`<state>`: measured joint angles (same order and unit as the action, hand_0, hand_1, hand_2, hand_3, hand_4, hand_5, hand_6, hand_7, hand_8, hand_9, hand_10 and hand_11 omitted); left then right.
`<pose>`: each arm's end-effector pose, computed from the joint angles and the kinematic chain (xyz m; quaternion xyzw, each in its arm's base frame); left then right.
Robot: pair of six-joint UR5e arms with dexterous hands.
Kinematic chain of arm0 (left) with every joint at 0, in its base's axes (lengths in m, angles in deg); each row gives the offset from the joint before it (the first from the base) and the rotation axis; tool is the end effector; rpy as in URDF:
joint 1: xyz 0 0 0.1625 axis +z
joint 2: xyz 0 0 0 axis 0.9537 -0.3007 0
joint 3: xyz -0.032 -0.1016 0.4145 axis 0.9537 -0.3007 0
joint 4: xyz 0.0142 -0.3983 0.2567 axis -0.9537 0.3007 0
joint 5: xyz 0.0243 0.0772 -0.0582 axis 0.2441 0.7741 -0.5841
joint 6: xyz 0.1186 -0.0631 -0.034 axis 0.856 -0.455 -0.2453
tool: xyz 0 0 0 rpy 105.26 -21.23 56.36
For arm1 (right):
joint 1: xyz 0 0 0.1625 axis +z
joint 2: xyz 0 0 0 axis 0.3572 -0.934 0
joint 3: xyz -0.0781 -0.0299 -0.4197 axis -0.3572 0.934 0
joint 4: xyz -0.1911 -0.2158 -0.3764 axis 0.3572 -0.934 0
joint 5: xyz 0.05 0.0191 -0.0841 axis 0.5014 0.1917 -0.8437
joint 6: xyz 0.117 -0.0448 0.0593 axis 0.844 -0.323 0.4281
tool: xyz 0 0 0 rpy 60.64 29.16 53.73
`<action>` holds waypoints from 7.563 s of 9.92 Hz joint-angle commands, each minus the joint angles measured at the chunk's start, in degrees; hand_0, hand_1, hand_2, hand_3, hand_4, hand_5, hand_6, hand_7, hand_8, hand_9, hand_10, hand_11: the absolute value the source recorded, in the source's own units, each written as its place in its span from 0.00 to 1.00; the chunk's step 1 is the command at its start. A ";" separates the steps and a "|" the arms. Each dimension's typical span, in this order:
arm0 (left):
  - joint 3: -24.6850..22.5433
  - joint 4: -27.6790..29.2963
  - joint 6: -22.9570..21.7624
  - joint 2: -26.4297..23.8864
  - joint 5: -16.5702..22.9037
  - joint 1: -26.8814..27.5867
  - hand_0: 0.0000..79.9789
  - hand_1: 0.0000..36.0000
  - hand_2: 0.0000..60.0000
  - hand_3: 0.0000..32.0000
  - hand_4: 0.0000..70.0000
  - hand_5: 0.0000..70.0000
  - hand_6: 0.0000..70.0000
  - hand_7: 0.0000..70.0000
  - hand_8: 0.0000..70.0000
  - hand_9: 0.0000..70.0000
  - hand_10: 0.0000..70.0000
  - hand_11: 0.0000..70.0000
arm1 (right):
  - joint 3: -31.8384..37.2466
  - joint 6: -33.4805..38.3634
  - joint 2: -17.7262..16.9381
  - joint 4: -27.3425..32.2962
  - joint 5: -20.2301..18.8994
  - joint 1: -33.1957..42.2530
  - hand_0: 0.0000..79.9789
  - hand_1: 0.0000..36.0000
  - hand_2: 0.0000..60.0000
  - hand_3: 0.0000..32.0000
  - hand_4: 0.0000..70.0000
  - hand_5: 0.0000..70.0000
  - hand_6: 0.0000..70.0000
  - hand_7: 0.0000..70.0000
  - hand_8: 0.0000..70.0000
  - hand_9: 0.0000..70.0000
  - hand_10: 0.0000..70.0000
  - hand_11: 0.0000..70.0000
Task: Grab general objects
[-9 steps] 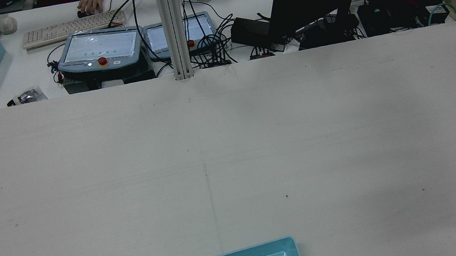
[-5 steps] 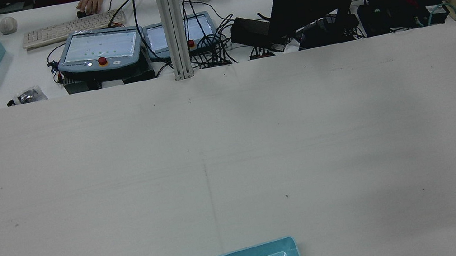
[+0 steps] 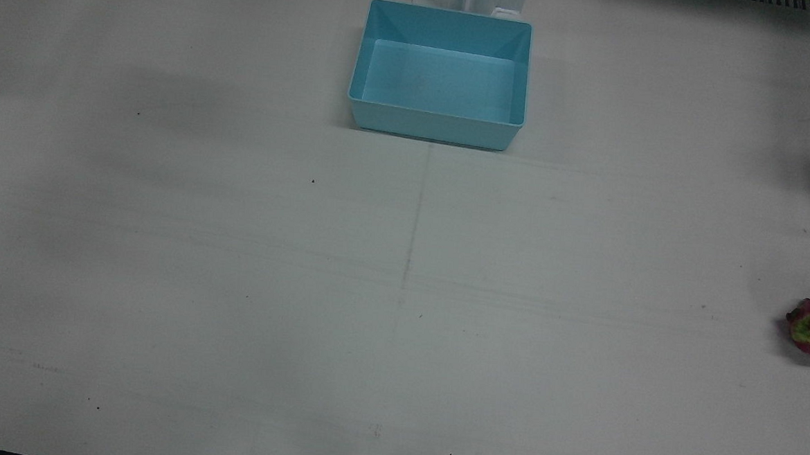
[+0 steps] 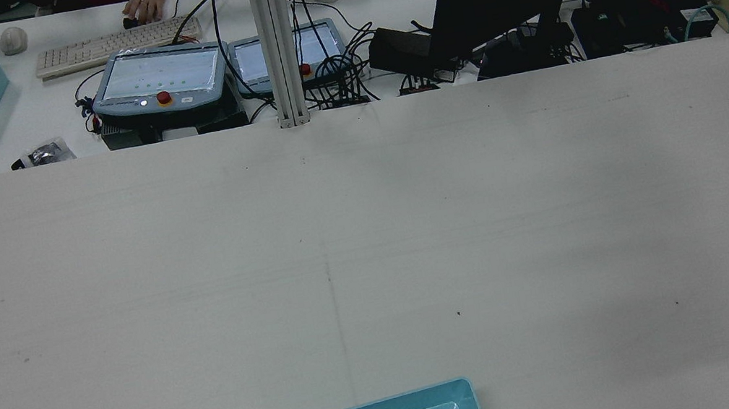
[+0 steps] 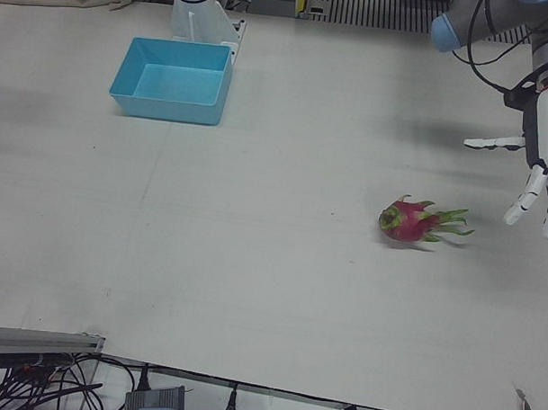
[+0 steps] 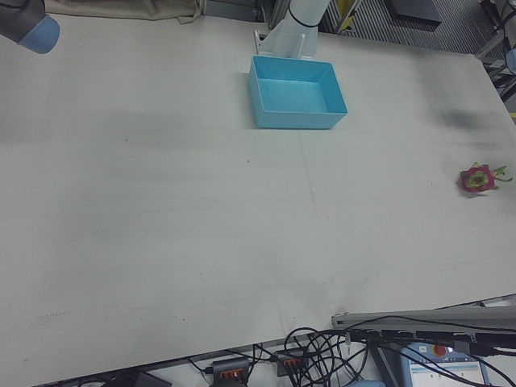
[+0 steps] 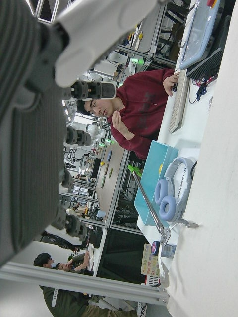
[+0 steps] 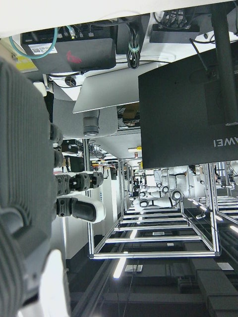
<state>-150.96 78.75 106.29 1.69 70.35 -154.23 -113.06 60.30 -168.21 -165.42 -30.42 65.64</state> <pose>-0.0703 -0.4772 0.6591 0.3795 0.5492 -0.5632 0.4870 0.1145 -0.5890 0.7032 0.0138 0.6556 -0.7526 0.0595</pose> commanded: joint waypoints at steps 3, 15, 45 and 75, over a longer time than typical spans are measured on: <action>9.95 10.62 -7.57 -0.02 -0.05 4.83 0.78 0.53 0.00 0.73 0.00 0.41 0.04 0.39 0.02 0.06 0.00 0.00 | 0.07 0.00 0.00 0.00 0.00 0.00 0.00 0.00 0.00 0.00 0.00 0.00 0.00 0.00 0.00 0.00 0.00 0.00; 1.57 11.98 -10.59 -2.20 -3.99 7.56 0.70 0.46 0.00 0.46 0.00 0.22 0.00 0.28 0.02 0.04 0.00 0.00 | -0.02 0.00 0.00 0.00 0.00 0.00 0.00 0.00 0.00 0.00 0.00 0.00 0.00 0.00 0.00 0.00 0.00 0.00; 13.57 0.10 -9.45 -5.73 -33.79 36.73 0.70 0.50 0.00 0.70 0.00 0.26 0.00 0.18 0.00 0.02 0.00 0.00 | -0.11 -0.08 0.00 0.00 0.00 0.00 0.00 0.00 0.00 0.00 0.00 0.00 0.00 0.00 0.00 0.00 0.00 0.00; 7.82 25.18 -37.28 -2.77 -32.51 43.15 0.09 0.00 0.72 0.00 1.00 1.00 1.00 1.00 1.00 1.00 1.00 1.00 | -0.20 -0.17 0.00 0.00 0.00 0.09 0.00 0.00 0.00 0.00 0.00 0.00 0.00 0.00 0.00 0.00 0.00 0.00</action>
<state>-146.69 80.04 74.51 -5.74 33.45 -111.19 -113.26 60.16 -168.21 -165.42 -30.42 65.69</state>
